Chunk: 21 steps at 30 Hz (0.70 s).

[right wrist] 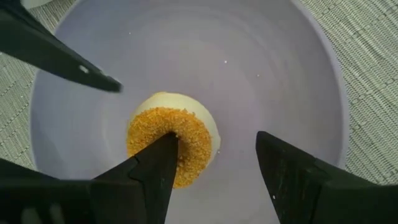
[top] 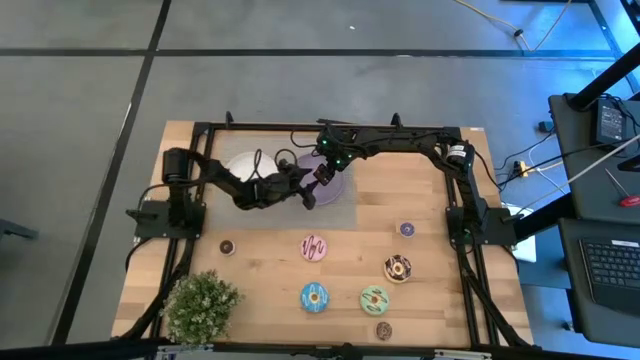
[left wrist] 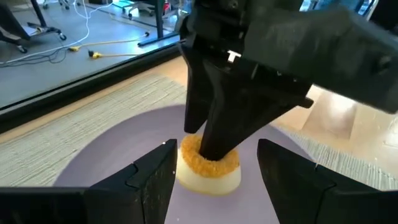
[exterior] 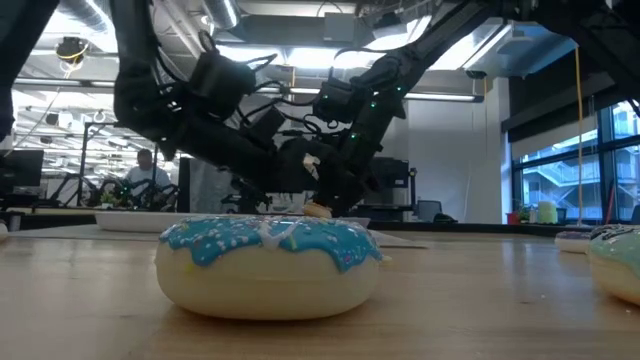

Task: Pick & Place donuts
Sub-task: Put the small orange donut on the purple plate, then put the small blue donut on the purple plate

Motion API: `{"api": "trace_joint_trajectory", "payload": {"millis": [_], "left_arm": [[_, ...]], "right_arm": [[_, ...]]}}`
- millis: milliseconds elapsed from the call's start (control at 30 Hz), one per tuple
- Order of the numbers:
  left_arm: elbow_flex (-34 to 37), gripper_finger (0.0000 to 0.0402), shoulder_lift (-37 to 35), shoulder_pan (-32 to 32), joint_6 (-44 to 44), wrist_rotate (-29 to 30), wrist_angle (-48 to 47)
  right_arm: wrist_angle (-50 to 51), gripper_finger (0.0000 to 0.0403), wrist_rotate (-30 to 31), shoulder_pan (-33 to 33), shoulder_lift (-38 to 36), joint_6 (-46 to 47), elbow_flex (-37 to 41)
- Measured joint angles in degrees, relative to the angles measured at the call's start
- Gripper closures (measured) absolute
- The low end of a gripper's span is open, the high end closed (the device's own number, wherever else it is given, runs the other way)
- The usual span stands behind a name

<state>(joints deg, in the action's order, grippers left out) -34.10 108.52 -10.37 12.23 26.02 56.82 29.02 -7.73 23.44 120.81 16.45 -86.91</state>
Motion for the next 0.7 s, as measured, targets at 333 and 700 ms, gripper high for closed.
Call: {"api": "trace_joint_trajectory", "payload": {"millis": [333, 700], "left_arm": [[-1.13, 0.0183, 0.52, -0.19, -3.52, 5.57, -4.93], [-1.13, 0.0183, 0.52, -1.98, -2.52, 5.97, -7.26]], "right_arm": [[-0.02, 0.0185, -1.52, 0.07, 0.0, 0.02, 0.02], [-1.94, 0.0185, -3.3, 0.77, -0.05, 0.04, 0.02]]}}
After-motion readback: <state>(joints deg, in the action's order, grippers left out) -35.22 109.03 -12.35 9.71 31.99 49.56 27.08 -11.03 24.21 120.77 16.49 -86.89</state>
